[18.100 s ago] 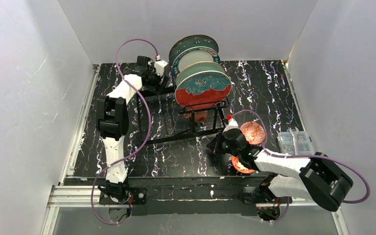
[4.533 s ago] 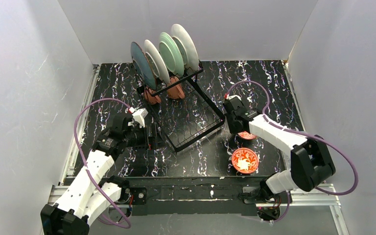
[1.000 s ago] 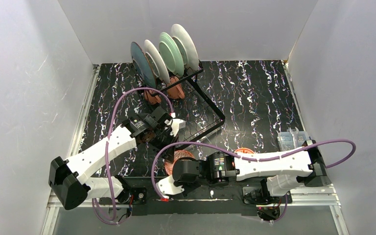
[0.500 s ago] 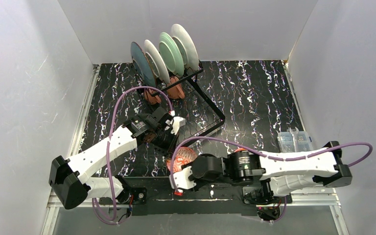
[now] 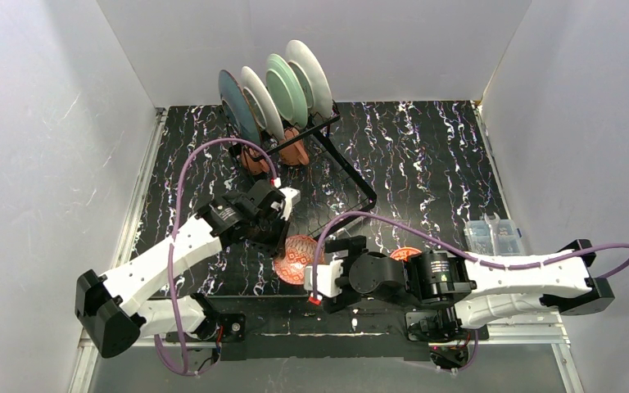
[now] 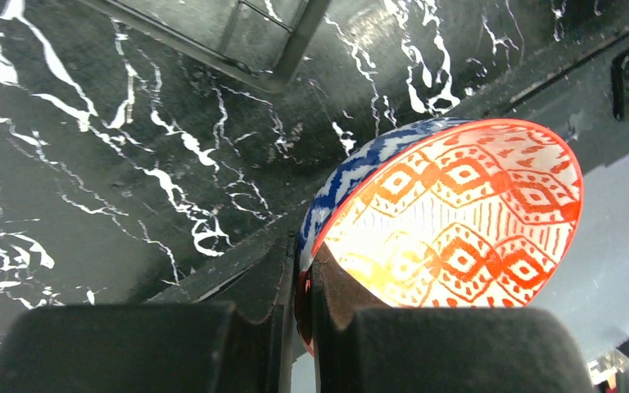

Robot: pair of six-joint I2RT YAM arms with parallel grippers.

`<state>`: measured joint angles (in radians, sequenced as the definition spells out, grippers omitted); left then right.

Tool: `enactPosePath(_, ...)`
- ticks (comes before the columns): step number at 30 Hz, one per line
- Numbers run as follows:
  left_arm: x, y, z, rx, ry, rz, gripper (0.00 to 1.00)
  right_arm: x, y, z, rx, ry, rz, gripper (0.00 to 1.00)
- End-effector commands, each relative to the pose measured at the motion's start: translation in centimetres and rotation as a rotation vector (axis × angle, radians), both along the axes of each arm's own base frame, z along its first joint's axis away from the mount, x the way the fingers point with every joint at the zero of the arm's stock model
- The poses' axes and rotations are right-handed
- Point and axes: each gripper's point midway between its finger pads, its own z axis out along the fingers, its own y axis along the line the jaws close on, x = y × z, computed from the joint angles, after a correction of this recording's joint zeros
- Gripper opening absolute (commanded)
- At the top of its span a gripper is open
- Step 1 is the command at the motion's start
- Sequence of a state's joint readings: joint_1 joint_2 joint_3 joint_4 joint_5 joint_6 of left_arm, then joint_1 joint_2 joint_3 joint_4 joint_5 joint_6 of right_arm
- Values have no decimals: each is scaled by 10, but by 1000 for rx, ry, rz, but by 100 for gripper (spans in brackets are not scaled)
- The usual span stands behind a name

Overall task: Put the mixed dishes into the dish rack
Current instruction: Insert the bowl into the dish rack.

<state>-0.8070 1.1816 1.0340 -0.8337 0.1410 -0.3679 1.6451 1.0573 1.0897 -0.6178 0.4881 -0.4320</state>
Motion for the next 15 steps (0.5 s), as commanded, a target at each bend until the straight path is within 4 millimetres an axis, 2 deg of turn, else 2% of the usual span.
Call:
enactPosePath(1, 16, 13, 10, 14, -113, 94, 0, 20, -6, 16, 116, -20, -170, 94)
enactPosePath(3, 24, 22, 13, 41, -164, 139, 0, 28, -9, 22, 158, -15, -236, 98)
enactPosePath(6, 33, 30, 21, 46, -228, 198, 0, 43, -14, 33, 218, 22, -347, 98)
enactPosePath(8, 38, 34, 28, 37, -271, 226, 0, 59, -19, 38, 243, 74, -437, 98)
enactPosePath(15, 49, 56, 42, 46, -371, 364, 0, 104, -32, 33, 282, 200, -646, 98)
